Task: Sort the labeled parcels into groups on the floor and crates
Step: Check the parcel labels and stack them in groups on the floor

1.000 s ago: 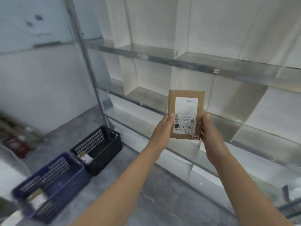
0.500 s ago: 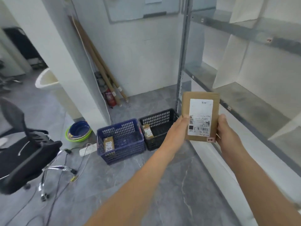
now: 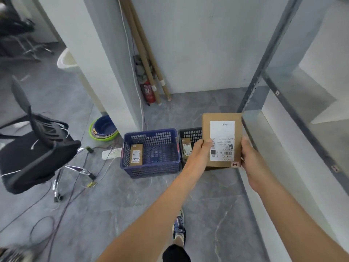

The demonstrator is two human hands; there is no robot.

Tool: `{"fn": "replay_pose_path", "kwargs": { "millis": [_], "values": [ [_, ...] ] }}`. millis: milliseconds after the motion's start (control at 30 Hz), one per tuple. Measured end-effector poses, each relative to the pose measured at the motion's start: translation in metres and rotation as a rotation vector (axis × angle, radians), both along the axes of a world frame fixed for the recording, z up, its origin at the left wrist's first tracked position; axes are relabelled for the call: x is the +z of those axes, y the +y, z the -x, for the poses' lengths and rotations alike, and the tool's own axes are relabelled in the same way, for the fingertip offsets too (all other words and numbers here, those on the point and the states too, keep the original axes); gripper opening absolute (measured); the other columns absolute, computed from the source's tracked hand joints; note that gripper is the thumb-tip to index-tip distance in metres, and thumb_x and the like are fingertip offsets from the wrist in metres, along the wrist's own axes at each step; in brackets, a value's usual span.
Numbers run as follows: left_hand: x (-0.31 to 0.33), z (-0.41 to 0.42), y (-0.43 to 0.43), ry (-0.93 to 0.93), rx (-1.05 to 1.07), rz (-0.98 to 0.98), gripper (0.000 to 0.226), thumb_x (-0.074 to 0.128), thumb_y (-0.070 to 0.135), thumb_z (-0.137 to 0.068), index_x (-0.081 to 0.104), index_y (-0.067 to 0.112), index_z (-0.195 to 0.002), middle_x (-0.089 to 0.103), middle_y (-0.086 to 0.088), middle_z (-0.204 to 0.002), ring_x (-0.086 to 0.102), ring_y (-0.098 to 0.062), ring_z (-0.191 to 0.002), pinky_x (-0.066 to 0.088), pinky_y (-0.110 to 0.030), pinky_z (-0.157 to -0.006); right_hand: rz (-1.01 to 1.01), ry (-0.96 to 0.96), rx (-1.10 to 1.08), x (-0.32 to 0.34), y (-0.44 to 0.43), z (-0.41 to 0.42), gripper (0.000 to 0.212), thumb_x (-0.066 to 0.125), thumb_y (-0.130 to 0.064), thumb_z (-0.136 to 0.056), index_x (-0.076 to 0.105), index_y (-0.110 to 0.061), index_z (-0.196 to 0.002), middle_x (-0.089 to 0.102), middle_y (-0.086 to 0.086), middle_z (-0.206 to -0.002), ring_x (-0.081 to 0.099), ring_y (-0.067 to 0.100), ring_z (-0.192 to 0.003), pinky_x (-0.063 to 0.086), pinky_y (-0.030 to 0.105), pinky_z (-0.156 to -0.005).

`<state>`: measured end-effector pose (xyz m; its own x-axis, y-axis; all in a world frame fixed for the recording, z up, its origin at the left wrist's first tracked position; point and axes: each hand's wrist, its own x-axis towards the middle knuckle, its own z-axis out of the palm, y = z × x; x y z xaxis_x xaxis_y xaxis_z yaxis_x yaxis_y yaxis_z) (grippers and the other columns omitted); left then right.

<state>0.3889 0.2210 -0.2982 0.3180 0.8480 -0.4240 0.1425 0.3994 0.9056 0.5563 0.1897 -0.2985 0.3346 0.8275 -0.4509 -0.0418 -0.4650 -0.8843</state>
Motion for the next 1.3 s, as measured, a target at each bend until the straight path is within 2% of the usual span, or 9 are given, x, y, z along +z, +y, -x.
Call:
{"fn": "replay_pose_path", "kwargs": {
  "millis": [200,367,533,667,800,900,1100,1200,1300],
  "values": [
    [-0.050,0.001,0.116,0.026,0.062,0.190,0.033,0.036,0.061,-0.102,0.052,0.044,-0.125,0.063,0.020,-0.118,0.054,-0.012,-0.125,0.036,-0.039,-0.108,0.136,0.032,-0.013,-0.059,0.116,-0.005,0.085,0.042,-0.095,-0.070,0.067,-0.042,-0.133,0.073,-0.011,-0.127,0.064,0.016,-0.126,0.041,0.054,-0.117],
    [-0.077,-0.008,0.190,0.061,0.052,0.281,0.031,0.038,0.068,-0.096,0.059,0.052,-0.112,0.066,0.014,-0.131,0.055,-0.015,-0.130,0.034,-0.048,-0.119,0.242,0.054,-0.025,-0.081,0.183,-0.011,0.064,0.038,-0.077,-0.097,0.068,-0.033,-0.134,0.074,-0.009,-0.126,0.065,0.017,-0.123,0.042,0.051,-0.116],
    [-0.109,-0.027,0.248,0.090,0.075,0.335,0.029,0.039,0.070,-0.095,0.063,0.055,-0.097,0.068,0.010,-0.132,0.058,-0.017,-0.129,0.037,-0.049,-0.117,0.300,0.086,-0.016,-0.114,0.243,-0.033,0.048,0.036,-0.069,-0.103,0.071,-0.035,-0.107,0.075,-0.009,-0.119,0.066,0.017,-0.120,0.043,0.051,-0.116],
    [-0.137,-0.054,0.289,0.125,0.128,0.415,0.032,0.040,0.073,-0.089,0.064,0.051,-0.094,0.068,0.008,-0.133,0.059,-0.020,-0.127,0.039,-0.050,-0.115,0.359,0.113,-0.006,-0.151,0.290,-0.056,0.045,0.037,-0.064,-0.105,0.070,-0.035,-0.107,0.075,-0.008,-0.118,0.068,0.017,-0.117,0.046,0.051,-0.114],
    [-0.187,-0.082,0.329,0.174,0.204,0.495,0.050,0.042,0.072,-0.092,0.069,0.039,-0.118,0.072,0.008,-0.124,0.065,-0.017,-0.118,0.044,-0.047,-0.112,0.416,0.148,0.015,-0.203,0.338,-0.084,0.044,0.033,-0.062,-0.107,0.069,-0.036,-0.107,0.074,-0.010,-0.109,0.068,0.012,-0.108,0.047,0.049,-0.113],
    [-0.223,-0.098,0.353,0.172,0.265,0.559,0.040,0.041,0.059,-0.103,0.067,0.032,-0.118,0.074,0.013,-0.107,0.067,-0.006,-0.100,0.050,-0.032,-0.096,0.491,0.176,0.057,-0.241,0.369,-0.103,0.048,0.032,-0.064,-0.107,0.069,-0.034,-0.117,0.074,-0.008,-0.115,0.068,0.014,-0.110,0.047,0.049,-0.114],
    [-0.315,-0.125,0.390,0.236,0.309,0.654,0.088,0.045,0.088,-0.072,0.056,0.036,-0.143,0.059,0.011,-0.144,0.053,-0.016,-0.133,0.036,-0.049,-0.118,0.629,0.181,0.089,-0.324,0.423,-0.128,0.045,0.035,-0.064,-0.106,0.067,-0.033,-0.114,0.074,-0.009,-0.113,0.067,0.017,-0.111,0.044,0.048,-0.116],
    [-0.354,-0.137,0.414,0.224,0.279,0.685,0.071,0.039,0.075,-0.093,0.054,0.030,-0.145,0.058,0.007,-0.145,0.052,-0.017,-0.133,0.034,-0.048,-0.118,0.673,0.160,0.115,-0.379,0.442,-0.136,0.048,0.034,-0.061,-0.107,0.065,-0.033,-0.129,0.070,-0.002,-0.134,0.065,0.018,-0.120,0.041,0.049,-0.118],
    [-0.420,-0.146,0.435,0.241,0.220,0.727,0.051,0.032,0.054,-0.107,0.058,0.021,-0.136,0.062,0.001,-0.139,0.054,-0.021,-0.126,0.038,-0.044,-0.111,0.718,0.111,0.138,-0.444,0.459,-0.141,0.048,0.030,-0.061,-0.108,0.064,-0.033,-0.128,0.070,-0.001,-0.136,0.065,0.020,-0.120,0.042,0.048,-0.117]
  ]
}}
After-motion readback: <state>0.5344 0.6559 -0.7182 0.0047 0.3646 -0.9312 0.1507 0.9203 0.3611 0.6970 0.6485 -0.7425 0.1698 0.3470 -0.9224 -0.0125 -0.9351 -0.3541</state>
